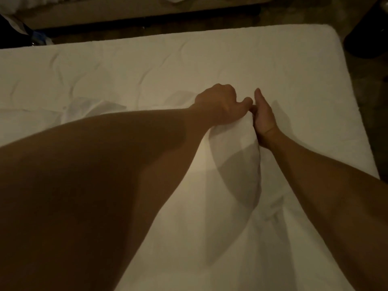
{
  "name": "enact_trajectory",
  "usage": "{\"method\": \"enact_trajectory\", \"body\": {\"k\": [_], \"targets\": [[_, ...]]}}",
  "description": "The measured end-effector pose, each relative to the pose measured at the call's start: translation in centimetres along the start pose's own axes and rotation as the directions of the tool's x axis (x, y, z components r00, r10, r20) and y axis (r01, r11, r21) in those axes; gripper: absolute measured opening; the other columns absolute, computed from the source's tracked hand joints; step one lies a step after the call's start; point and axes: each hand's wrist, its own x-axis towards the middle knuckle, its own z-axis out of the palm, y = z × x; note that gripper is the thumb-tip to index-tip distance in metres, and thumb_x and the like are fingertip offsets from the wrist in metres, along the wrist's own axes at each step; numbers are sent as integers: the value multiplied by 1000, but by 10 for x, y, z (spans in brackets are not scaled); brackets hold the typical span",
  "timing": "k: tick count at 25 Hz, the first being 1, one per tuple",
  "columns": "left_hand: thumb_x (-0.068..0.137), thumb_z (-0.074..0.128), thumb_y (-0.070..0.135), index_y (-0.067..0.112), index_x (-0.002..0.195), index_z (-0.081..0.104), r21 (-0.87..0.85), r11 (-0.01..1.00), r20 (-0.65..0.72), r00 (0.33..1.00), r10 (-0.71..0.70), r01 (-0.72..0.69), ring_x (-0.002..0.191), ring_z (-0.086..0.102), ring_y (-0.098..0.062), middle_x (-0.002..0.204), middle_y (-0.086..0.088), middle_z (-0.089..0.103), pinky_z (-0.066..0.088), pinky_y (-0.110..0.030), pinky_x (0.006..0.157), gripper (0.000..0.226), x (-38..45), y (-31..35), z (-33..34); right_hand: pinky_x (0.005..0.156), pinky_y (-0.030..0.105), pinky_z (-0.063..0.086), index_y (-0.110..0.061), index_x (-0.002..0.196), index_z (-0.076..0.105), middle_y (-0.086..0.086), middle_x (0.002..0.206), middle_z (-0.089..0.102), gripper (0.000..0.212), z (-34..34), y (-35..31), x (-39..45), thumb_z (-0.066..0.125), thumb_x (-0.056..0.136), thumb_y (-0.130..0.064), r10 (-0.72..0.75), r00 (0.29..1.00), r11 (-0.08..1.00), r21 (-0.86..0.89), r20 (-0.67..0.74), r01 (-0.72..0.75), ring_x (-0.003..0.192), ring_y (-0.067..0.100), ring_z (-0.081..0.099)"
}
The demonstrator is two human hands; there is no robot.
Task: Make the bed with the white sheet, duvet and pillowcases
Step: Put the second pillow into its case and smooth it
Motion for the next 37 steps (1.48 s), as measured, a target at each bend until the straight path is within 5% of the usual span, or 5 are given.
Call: {"method": "enact_trajectory", "body": {"k": [13,17,26,32,37], "targets": [[94,55,37,15,54,47,-216,976,20,1000,11,-7,54,49,-16,56,1,49,34,-26,52,46,0,-1,21,95,33,46,-19,98,69,-2,93,64,37,8,16,12,41,106,-42,-136,983,972,-209,-119,109,92,16,60],[104,34,54,13,93,71,-93,995,148,988,33,-19,95,61,-25,101,-7,69,43,-32,83,56,-3,-39,-21,100,43,50,-17,88,71,4,96,73,53,18,-7,-8,45,96,-62,-70,997,939,-340,-35,54,97,25,68],[100,22,67,20,123,68,82,982,283,941,-186,170,107,60,-26,116,-5,65,42,-33,93,70,-46,-165,-68,99,43,40,-8,141,51,18,144,52,87,102,-62,-42,13,97,-73,-40,969,40,-969,244,245,123,36,54],[99,18,68,19,72,54,386,921,-76,997,-14,43,71,54,-25,70,0,54,36,-35,66,67,-65,-183,-69,66,35,37,-5,66,57,10,66,54,83,97,-33,-44,12,100,-67,-414,884,-127,-976,216,179,56,23,46],[101,31,54,13,122,52,373,926,-277,959,54,55,113,47,-31,122,-9,53,36,-43,96,51,-89,-199,-57,97,49,37,-2,116,62,22,114,61,67,117,-9,-68,19,103,-52,-605,752,-201,-964,260,172,110,39,54]]}}
